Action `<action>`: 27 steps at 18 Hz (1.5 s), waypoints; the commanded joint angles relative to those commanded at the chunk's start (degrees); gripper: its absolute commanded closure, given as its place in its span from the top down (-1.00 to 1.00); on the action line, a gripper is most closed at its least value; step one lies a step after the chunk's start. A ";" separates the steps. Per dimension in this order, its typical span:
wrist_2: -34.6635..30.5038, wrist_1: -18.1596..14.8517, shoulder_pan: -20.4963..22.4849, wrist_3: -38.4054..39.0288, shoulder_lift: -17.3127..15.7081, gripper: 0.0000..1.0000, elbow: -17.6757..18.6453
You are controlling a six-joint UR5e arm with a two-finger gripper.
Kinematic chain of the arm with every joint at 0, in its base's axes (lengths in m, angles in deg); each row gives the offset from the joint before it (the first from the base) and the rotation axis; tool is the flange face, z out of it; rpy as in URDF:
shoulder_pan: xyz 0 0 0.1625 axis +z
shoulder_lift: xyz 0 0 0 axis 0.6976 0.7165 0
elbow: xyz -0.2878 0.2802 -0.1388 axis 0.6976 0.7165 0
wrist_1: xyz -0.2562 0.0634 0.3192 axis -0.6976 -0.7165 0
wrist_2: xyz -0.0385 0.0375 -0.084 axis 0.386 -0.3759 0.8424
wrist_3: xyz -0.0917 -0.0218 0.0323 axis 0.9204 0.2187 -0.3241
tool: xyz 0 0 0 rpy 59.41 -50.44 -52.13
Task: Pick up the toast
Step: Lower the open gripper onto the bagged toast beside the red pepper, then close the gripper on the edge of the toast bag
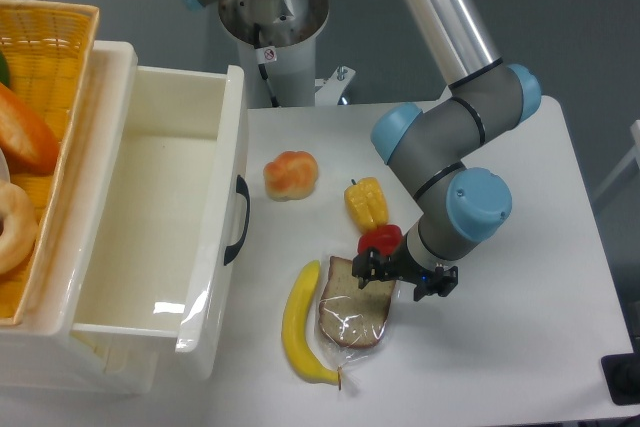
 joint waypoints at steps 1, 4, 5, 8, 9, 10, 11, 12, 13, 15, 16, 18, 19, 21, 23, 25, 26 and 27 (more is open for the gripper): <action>0.00 0.09 0.00 -0.09 0.26 1.00 -0.09; 0.00 0.44 0.00 -0.09 0.61 1.00 -0.09; 0.09 0.44 0.00 -0.18 0.62 1.00 -0.09; 0.09 1.84 -0.44 -0.27 1.14 1.00 0.00; 0.09 2.37 -0.79 -0.62 1.58 1.00 0.00; 0.09 2.63 -0.88 -0.97 1.76 1.00 0.00; 0.09 2.64 -0.88 -1.06 1.76 1.00 0.09; 0.09 2.64 -0.97 -1.23 1.76 1.00 0.35; 0.09 2.64 -1.14 -1.23 1.76 1.00 0.44; 0.09 2.72 -1.32 -1.32 1.85 1.00 0.53; 0.09 2.72 -1.49 -1.32 1.93 1.00 0.61; 0.00 2.81 -1.49 -1.58 2.11 1.00 0.61; 0.00 2.73 -1.58 -1.59 2.11 1.00 0.61; 0.00 2.72 -1.58 -1.59 2.11 1.00 0.79; 0.00 2.72 -1.58 -1.59 2.11 1.00 0.88; 0.00 2.72 -1.58 -1.59 2.11 1.00 0.88; -0.09 2.72 -1.58 -1.59 2.11 1.00 0.97; -0.09 2.72 -1.58 -1.59 2.11 1.00 0.97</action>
